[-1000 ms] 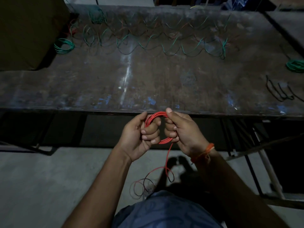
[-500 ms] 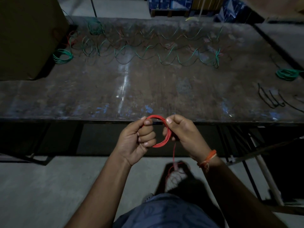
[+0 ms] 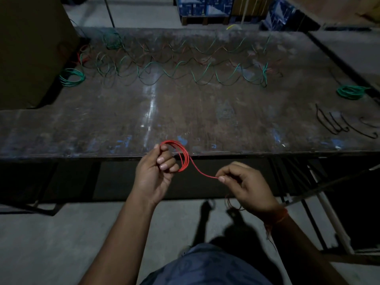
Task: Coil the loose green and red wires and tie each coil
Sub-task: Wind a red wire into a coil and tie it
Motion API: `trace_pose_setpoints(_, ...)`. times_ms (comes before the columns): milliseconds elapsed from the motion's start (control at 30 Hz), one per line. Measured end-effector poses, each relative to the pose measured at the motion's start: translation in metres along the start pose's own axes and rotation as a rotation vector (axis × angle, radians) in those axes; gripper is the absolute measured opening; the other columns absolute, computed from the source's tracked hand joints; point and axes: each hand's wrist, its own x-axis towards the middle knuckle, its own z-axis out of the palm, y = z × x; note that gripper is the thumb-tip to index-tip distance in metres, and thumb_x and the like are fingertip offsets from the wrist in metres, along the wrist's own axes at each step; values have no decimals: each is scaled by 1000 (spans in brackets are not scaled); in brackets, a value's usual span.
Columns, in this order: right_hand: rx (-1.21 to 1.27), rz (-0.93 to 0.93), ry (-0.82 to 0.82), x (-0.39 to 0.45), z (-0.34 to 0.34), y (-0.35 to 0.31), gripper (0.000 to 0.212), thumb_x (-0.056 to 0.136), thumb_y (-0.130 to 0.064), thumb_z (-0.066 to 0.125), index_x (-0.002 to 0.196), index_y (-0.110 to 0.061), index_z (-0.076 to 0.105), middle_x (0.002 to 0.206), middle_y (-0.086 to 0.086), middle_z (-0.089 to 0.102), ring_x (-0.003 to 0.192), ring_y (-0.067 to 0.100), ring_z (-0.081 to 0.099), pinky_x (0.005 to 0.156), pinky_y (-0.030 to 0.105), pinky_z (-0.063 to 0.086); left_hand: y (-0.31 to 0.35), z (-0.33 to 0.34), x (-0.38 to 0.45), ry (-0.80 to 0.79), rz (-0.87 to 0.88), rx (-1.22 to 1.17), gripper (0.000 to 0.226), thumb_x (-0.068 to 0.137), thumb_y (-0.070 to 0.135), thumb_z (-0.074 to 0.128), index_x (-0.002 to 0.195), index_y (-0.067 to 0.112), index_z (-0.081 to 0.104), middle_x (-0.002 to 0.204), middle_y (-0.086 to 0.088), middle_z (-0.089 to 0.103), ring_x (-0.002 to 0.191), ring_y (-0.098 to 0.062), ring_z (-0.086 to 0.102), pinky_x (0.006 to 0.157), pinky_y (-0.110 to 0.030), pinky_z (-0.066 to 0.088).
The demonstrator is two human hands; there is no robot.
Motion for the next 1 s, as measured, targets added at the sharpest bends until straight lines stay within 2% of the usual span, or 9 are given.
trace_pose_setpoints(167,-56,-222,-63,14,7,-33,9,95,-12,67,96,-18,73,89,-9,63,86,8,61,79,23,46,-18,11,-1,-41,156,400,28,109,24,35,89,11,50,62,2,49,55,-10,43,56,-22,40)
trace_pose_setpoints(267,-11,-278,-71,22,7,-47,14,93,-4,69,101,-15,72,97,-11,68,94,8,65,85,25,49,-26,18,-8,-72,205,702,34,111,23,34,89,5,53,62,-1,60,54,-12,54,57,-23,48)
trace_pose_setpoints(367,79,-249,-98,29,5,-55,14,92,0,68,101,-11,68,95,-6,72,91,12,70,84,33,53,-25,19,-10,-156,249,857,38,111,25,36,84,4,52,59,-6,53,51,-18,48,52,-29,43)
trace_pose_setpoints(433,125,-239,-103,33,5,-56,12,91,1,69,99,-9,67,93,-2,72,89,14,71,82,37,55,-23,18,-9,-191,260,920,38,108,30,40,82,5,53,57,-3,49,51,-16,43,52,-30,36)
trace_pose_setpoints(567,32,-270,-9,40,4,-57,12,89,-5,74,96,-12,69,90,-6,66,87,12,65,77,29,51,-21,22,-11,-259,205,930,38,103,31,43,76,8,56,59,4,44,57,-12,38,55,-30,31)
trace_pose_setpoints(667,26,-247,66,43,1,-52,14,87,-5,77,95,-12,69,90,-3,64,87,14,63,76,32,51,-18,23,-12,-284,165,887,38,100,33,43,74,10,57,56,4,44,52,-10,37,51,-25,31)
trace_pose_setpoints(767,35,-216,104,46,-2,-43,20,87,-11,79,105,-13,70,103,2,59,97,16,60,86,29,50,-16,21,-12,-342,89,776,38,99,34,43,79,7,60,52,2,38,47,-11,30,46,-23,25)
trace_pose_setpoints(867,42,-137,15,47,-2,-34,22,94,-27,69,112,-16,70,107,0,60,101,13,61,89,24,49,-19,25,-13,-359,18,627,33,99,33,45,78,10,56,51,3,32,44,-10,22,43,-21,21)
trace_pose_setpoints(1000,195,48,-137,44,2,-25,32,101,-42,50,98,-15,66,84,-8,65,81,5,60,76,30,48,-24,33,-16,-313,-6,555,30,98,35,46,74,16,52,52,5,27,43,-7,17,44,-19,15)
